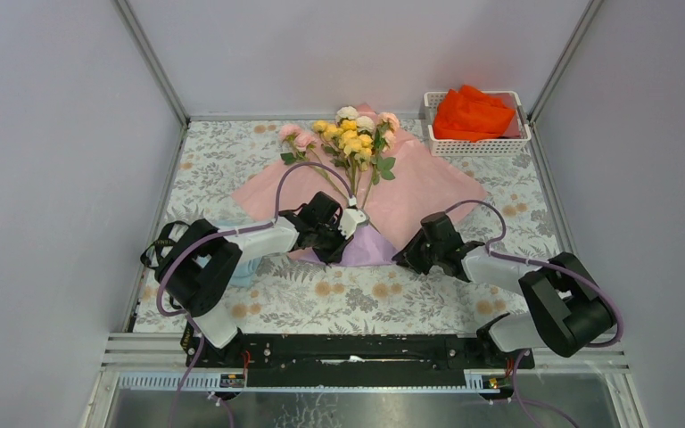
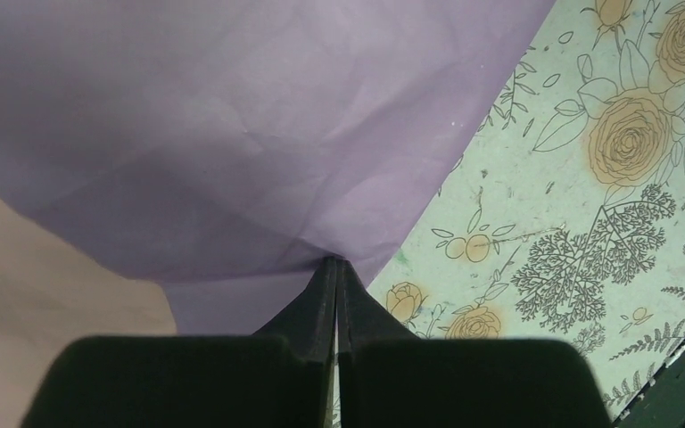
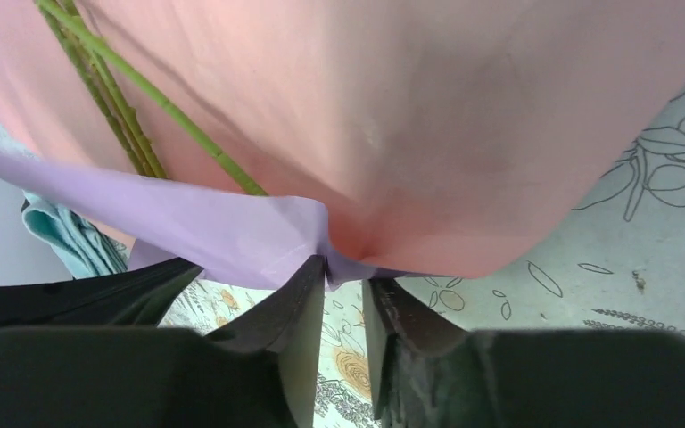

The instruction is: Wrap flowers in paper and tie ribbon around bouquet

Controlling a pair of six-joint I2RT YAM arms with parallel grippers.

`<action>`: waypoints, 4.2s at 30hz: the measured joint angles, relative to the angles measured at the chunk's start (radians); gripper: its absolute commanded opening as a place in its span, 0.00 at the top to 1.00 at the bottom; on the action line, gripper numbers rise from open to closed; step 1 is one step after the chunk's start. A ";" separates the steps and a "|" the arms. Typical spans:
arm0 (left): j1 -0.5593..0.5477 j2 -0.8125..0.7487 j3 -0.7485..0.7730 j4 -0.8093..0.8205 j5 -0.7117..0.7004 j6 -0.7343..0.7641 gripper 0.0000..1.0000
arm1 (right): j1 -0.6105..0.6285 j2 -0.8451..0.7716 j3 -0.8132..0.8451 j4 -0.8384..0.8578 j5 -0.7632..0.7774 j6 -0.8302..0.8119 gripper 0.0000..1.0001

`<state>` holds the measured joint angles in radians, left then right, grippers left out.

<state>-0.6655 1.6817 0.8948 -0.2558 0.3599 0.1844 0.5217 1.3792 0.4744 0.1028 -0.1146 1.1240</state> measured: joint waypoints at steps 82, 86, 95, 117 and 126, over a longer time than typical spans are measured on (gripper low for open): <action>0.297 0.575 0.772 -0.002 -0.286 -0.505 0.95 | 0.002 0.038 0.031 0.009 0.043 -0.180 1.00; 0.293 0.575 0.763 0.020 -0.254 -0.497 0.89 | 0.002 0.037 0.046 -0.025 0.044 -0.204 1.00; 0.267 0.576 0.768 0.008 -0.150 -0.548 1.00 | 0.002 0.037 0.067 -0.071 0.045 -0.241 1.00; 0.310 0.616 1.046 -0.005 -0.123 -0.586 1.00 | 0.002 0.058 0.085 -0.082 0.006 -0.265 1.00; 0.336 0.660 1.085 0.113 -0.196 -0.514 1.00 | 0.002 0.067 0.085 -0.073 -0.008 -0.267 1.00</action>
<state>-0.3290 2.3417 1.9797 -0.1425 0.1638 -0.3294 0.5236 1.4460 0.5598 0.0299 -0.1230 0.8566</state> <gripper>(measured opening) 0.022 0.029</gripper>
